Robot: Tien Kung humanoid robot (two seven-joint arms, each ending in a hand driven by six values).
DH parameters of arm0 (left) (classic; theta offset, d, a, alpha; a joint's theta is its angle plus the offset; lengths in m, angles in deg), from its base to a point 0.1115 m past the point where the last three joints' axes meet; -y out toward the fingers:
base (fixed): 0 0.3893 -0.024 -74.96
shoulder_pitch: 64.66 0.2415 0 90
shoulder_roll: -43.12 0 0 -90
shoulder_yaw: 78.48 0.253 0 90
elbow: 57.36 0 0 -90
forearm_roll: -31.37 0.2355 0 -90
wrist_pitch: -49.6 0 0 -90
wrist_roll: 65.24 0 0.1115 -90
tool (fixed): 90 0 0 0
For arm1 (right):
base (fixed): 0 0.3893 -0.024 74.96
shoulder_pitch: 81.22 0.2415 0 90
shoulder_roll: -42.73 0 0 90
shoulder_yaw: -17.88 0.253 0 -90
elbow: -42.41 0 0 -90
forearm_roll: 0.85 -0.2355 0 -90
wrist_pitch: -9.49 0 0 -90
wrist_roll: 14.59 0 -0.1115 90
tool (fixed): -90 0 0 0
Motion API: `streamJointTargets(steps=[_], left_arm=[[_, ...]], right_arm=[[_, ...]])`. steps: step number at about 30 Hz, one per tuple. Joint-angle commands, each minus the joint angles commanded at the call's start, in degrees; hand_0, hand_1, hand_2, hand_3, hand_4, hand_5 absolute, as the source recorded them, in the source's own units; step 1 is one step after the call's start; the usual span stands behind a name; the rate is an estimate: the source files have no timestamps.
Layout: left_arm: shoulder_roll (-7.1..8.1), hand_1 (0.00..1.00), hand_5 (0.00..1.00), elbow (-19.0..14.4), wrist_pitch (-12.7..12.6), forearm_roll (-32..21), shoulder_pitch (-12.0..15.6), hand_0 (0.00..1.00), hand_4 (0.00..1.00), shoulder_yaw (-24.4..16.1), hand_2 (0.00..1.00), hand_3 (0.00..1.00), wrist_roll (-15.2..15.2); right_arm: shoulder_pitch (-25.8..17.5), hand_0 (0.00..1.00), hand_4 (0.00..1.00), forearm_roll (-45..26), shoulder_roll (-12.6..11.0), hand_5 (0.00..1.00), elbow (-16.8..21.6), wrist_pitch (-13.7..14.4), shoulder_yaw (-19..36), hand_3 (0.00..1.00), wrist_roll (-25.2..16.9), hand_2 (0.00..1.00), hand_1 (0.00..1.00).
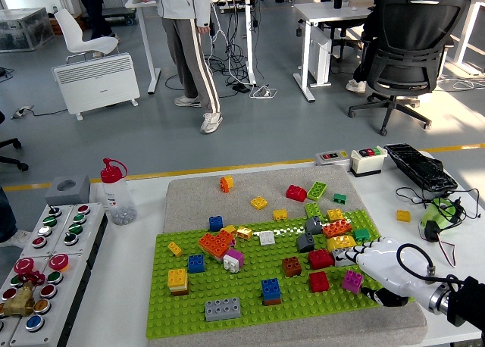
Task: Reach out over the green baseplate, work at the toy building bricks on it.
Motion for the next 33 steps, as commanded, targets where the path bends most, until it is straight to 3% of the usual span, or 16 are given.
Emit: streamJointTargets(steps=[1,2,25,33], left_arm=[[0.0,0.718,0.998,0.0,0.01,0.0,0.0,0.696,0.392,0.01,0.708,0.635,0.0],[0.0,0.718,0.998,0.0,0.01,0.0,0.0,0.695,0.392,0.01,0.708,0.635,0.0],[-0.11,0.717,0.998,0.0,-0.01,0.52,0.89,0.696,0.392,-0.16,0.708,0.636,-0.42],[-0.12,0.717,0.998,0.0,-0.03,0.34,1.02,0.695,0.391,0.0,0.708,0.635,-0.36]], right_arm=[[0.17,0.442,0.706,0.12,0.08,0.045,-0.33,0.11,-0.22,0.78,-0.09,0.748,0.618],[0.33,0.432,0.645,0.23,0.17,0.002,-0.64,0.22,-0.42,0.761,-0.18,0.73,0.608],[1.72,0.426,0.638,1.04,1.17,0.002,-3.98,0.86,-4.12,0.772,-0.53,0.732,0.608],[2.05,0.427,0.594,2.08,1.63,0.002,-4.76,2.26,-5.04,0.771,-0.4,0.776,0.609]])
